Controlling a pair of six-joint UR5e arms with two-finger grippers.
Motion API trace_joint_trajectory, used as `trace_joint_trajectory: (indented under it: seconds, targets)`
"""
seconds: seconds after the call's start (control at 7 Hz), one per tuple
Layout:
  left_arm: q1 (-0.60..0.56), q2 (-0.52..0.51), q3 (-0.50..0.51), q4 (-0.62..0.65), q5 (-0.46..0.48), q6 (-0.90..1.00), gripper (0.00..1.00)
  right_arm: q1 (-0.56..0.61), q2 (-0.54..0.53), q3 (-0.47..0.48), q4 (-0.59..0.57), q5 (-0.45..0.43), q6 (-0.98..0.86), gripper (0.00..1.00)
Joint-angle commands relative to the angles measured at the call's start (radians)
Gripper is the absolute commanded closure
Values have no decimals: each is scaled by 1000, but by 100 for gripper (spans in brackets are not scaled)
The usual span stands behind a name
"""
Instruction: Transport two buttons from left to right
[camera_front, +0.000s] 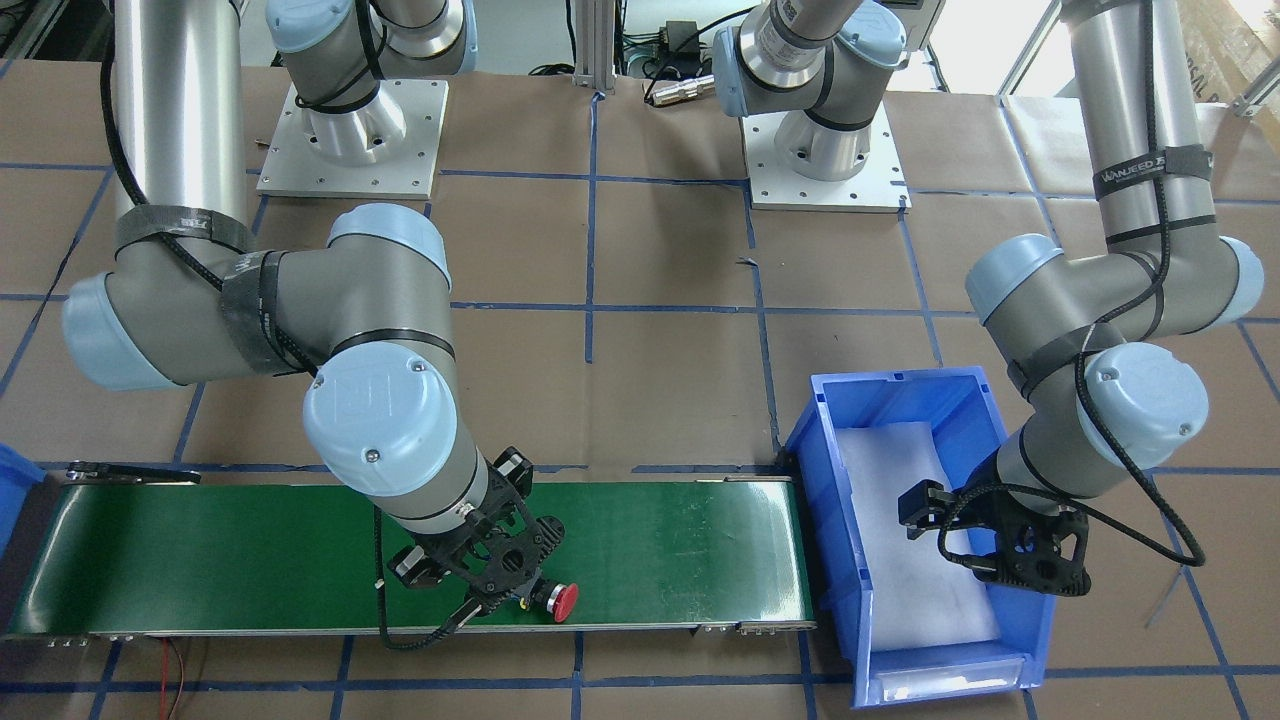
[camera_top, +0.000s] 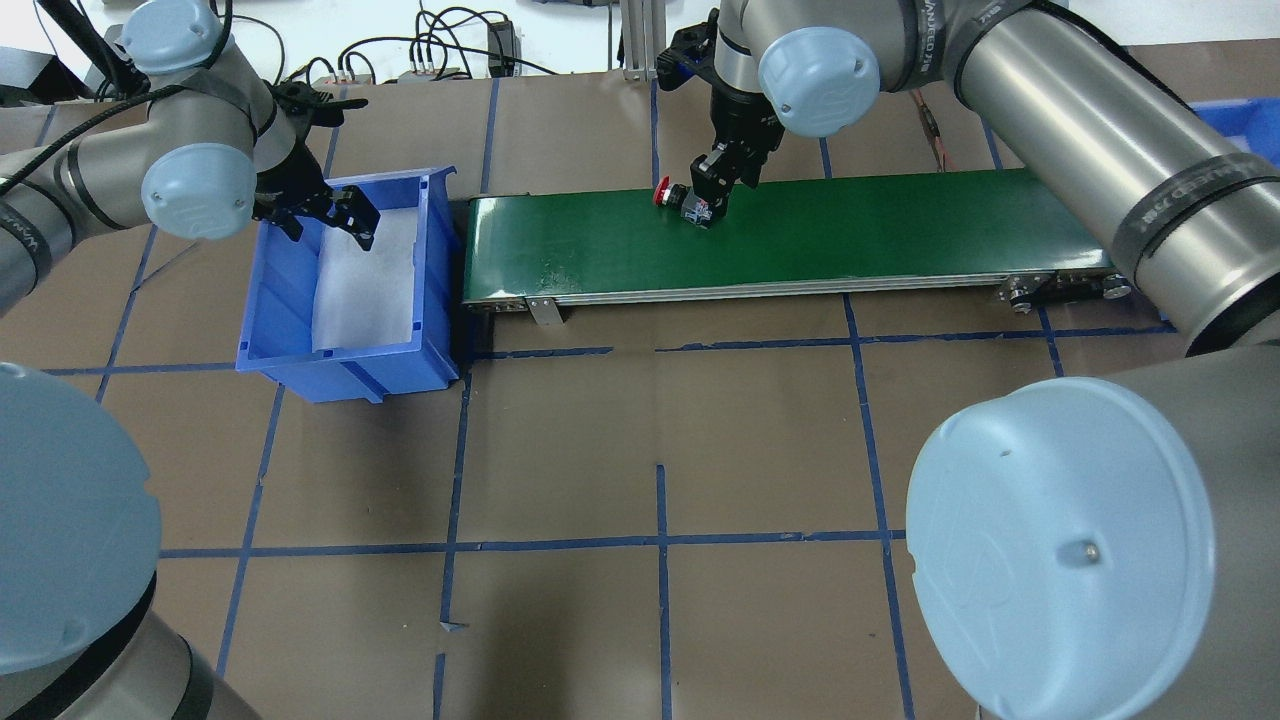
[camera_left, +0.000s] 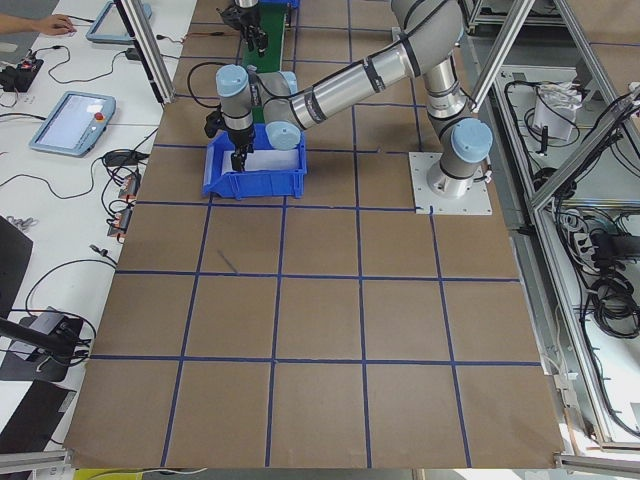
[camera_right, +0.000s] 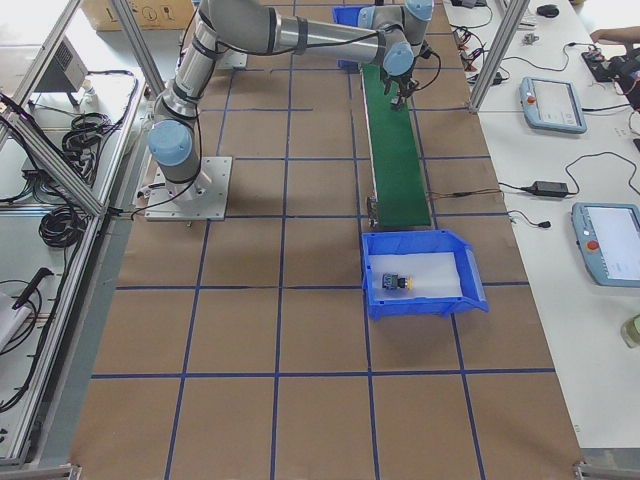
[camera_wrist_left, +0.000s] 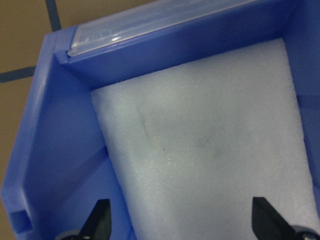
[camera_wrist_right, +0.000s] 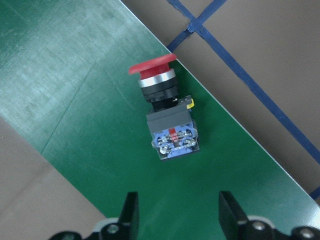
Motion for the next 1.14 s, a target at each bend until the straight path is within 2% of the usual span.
trace_joint_trajectory:
  seconds: [0.0,0.71,1.0]
  targets:
    - [-4,15,-7,-3,-22,-94,0,5,19,6,-1,1,-3,37]
    - [-2,60,-59,-11,-8,-222,0,2,56,3,-53,1,-6,37]
    - [-1,95,-109,-9,-11,-260,0,-9,69,-3,-71,1,-10,37]
